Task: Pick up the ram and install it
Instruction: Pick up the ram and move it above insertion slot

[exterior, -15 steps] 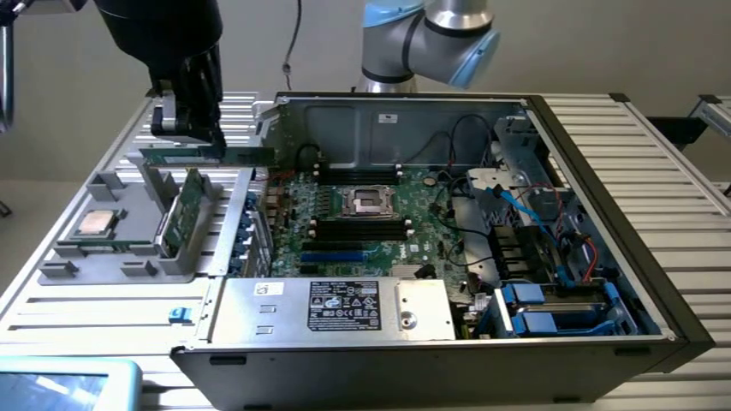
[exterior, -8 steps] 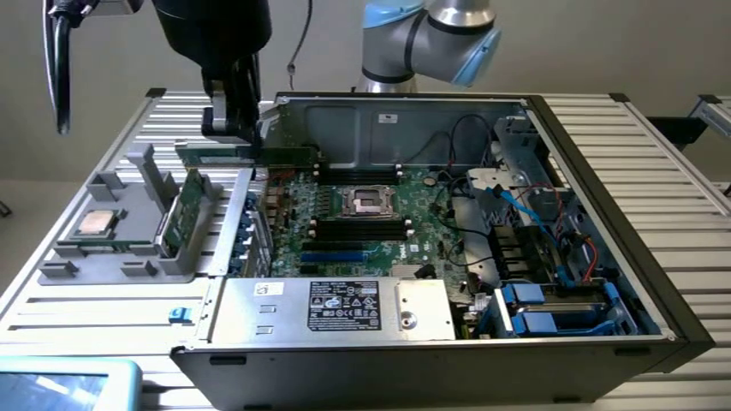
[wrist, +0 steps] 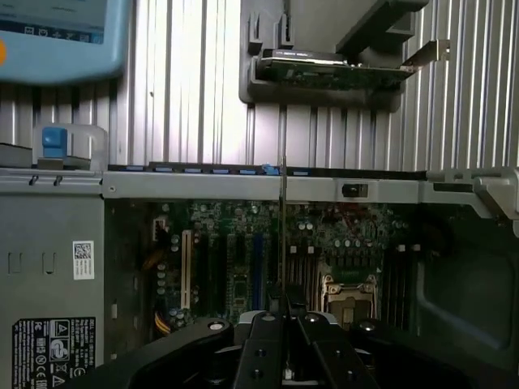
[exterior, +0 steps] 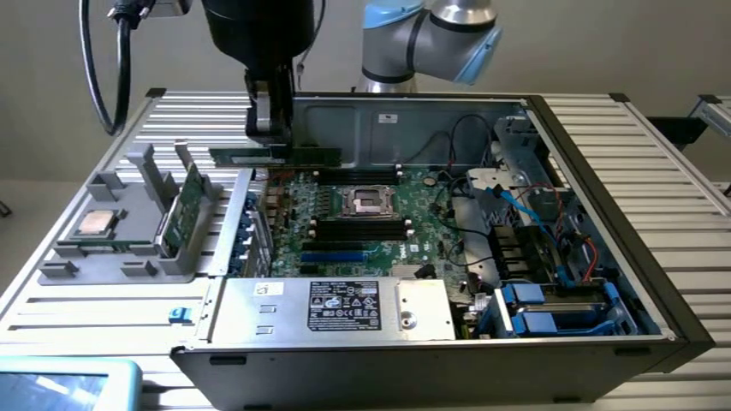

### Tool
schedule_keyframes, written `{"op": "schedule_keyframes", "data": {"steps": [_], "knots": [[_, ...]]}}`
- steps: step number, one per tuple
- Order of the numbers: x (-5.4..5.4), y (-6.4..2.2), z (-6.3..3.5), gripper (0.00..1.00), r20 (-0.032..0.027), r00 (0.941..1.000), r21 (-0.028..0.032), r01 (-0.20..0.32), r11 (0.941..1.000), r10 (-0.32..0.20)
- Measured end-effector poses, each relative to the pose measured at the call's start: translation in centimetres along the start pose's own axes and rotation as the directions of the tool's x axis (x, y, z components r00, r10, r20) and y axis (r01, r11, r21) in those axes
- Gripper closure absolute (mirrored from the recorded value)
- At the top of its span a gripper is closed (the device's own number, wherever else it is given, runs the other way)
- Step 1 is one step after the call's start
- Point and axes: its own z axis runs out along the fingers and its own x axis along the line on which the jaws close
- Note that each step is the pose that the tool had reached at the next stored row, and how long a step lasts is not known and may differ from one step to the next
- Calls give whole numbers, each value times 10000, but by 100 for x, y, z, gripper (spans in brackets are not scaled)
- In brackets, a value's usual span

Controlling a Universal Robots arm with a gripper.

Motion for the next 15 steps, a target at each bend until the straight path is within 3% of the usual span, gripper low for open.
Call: {"op": "schedule_keyframes", "data": {"steps": [12, 15], "knots": [[-71, -488, 49, 89, 9, 10000, 29, 6, 10000, -6], [-118, -615, 76, 89, -24, 10000, 28, 4, 10000, -4]]}}
